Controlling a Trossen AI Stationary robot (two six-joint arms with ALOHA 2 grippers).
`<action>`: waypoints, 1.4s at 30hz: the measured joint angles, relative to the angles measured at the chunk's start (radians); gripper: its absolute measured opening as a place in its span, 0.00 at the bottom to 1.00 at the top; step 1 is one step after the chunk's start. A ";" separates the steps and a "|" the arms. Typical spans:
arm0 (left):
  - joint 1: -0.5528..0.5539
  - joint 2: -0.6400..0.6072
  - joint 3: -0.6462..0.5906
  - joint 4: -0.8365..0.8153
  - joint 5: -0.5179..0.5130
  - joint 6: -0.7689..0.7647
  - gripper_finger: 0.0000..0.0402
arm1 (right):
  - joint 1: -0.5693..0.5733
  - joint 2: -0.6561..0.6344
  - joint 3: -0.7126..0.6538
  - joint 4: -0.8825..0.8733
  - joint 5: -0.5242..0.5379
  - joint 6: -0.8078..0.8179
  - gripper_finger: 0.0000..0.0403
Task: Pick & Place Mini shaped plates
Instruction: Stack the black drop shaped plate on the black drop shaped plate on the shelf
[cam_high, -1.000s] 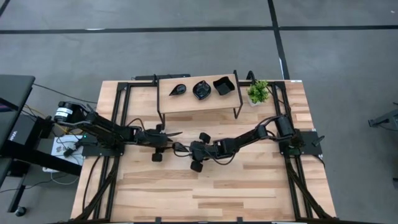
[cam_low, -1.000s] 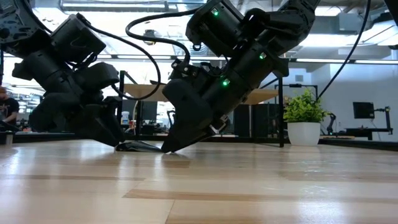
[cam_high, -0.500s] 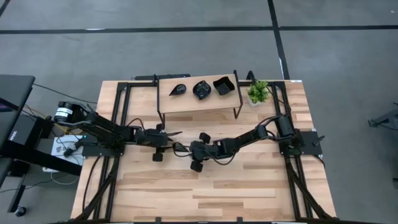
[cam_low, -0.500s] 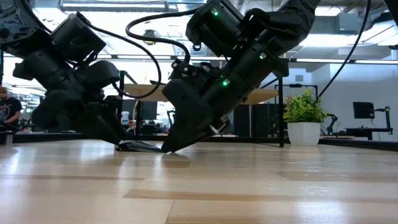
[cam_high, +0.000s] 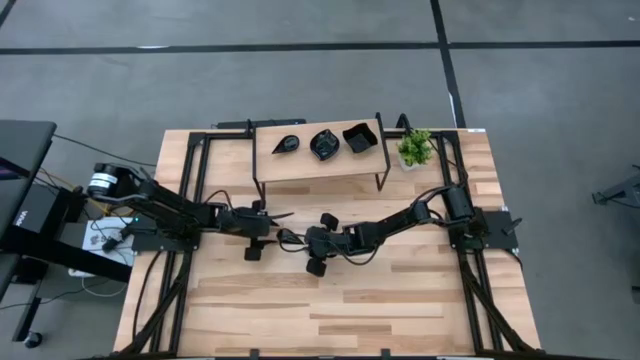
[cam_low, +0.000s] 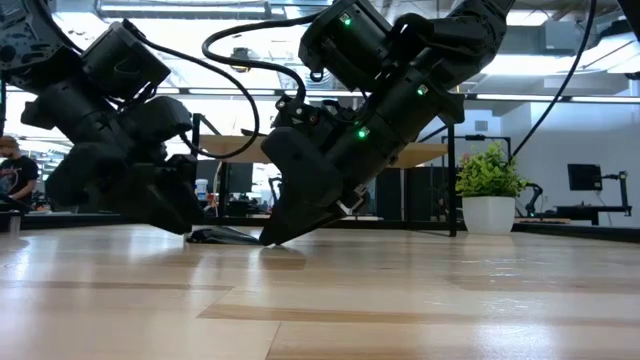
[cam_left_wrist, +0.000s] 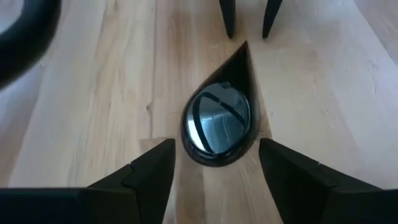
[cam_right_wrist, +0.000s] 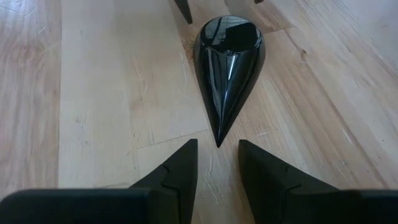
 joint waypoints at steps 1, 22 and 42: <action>0.000 0.004 0.000 -0.001 0.001 -0.001 0.59 | 0.000 0.000 0.000 -0.001 0.000 0.000 0.28; 0.012 0.109 0.000 0.124 0.019 -0.029 0.58 | -0.009 0.001 -0.001 0.006 -0.003 -0.002 0.28; 0.012 0.108 0.066 0.092 0.027 -0.046 0.58 | -0.014 0.003 -0.001 0.031 -0.011 -0.002 0.28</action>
